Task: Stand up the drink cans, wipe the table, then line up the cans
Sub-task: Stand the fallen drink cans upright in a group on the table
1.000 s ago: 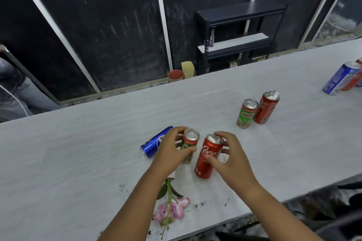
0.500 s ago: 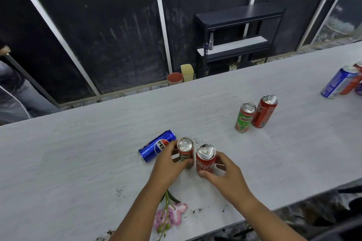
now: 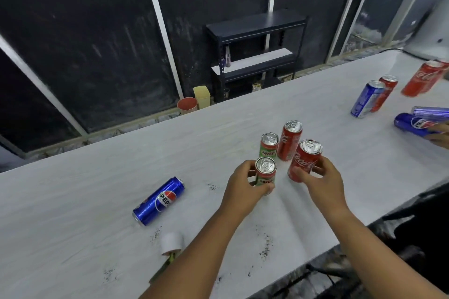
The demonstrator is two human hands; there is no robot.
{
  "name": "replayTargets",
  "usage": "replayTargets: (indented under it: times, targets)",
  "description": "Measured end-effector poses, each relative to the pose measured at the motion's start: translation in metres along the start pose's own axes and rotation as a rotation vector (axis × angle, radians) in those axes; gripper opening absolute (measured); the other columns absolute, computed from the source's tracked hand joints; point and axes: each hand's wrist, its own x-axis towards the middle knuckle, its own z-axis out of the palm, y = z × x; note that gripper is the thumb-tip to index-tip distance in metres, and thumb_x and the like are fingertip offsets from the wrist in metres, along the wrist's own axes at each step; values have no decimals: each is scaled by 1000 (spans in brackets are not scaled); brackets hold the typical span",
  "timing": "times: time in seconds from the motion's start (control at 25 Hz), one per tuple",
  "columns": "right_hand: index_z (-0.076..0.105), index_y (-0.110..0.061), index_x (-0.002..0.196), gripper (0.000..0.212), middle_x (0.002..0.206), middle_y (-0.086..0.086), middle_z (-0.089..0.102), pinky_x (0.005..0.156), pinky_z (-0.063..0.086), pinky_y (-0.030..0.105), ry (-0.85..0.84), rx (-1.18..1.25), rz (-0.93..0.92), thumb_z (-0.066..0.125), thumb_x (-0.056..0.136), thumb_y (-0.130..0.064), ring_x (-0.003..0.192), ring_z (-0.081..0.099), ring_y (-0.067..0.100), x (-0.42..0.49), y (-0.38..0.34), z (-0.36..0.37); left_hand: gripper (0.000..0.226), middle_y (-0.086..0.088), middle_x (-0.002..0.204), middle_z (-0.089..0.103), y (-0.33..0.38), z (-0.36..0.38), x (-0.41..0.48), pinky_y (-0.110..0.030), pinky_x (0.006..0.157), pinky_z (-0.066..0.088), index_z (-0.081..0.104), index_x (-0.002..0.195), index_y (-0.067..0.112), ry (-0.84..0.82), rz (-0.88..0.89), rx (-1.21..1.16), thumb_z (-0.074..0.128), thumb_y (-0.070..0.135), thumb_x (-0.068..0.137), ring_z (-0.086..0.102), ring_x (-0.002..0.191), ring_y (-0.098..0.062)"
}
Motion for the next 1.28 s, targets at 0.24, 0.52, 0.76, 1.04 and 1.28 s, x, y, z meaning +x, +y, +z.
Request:
replayTargets:
  times: [0.24,0.52,0.76,1.04,1.28]
  targets:
    - [66,-45,107,48,108,-26,73,72,48,5,-23,-64,38,93,75,-21,103,65,-14,23,16,-13,63,21,127,66,7,57,28,-20,93,55,61,131,40,13,6,-3,94,30,78,59,112,16]
    - [60,-31,140,69,126,-16,68,99,54,32,-78,-131,66,93,79,-35,114,64,2,24,36,-16,64,31,120,60,-6,64,31,-13,92,50,56,129,46,-2,4,55,95,35,79,56,109,25]
    - [54,-42,135,56,125,-14,65,97,55,31,47,-142,69,84,89,-33,113,60,-7,-41,56,-11,62,30,133,60,-29,15,5,-24,107,53,59,138,40,6,26,106,92,32,86,57,124,15]
    - [59,-40,136,45,135,-22,60,123,34,41,-160,-362,-42,74,94,-46,138,45,8,-85,57,25,54,19,140,59,-62,-128,-29,-31,104,53,59,141,39,270,-23,391,84,39,93,59,127,-5]
    - [65,-35,128,34,130,-19,62,129,19,52,-128,-427,-173,74,96,-42,125,43,-1,-88,58,33,82,2,150,59,-101,-186,-40,-41,101,56,50,156,27,310,-281,608,89,44,86,62,127,-22]
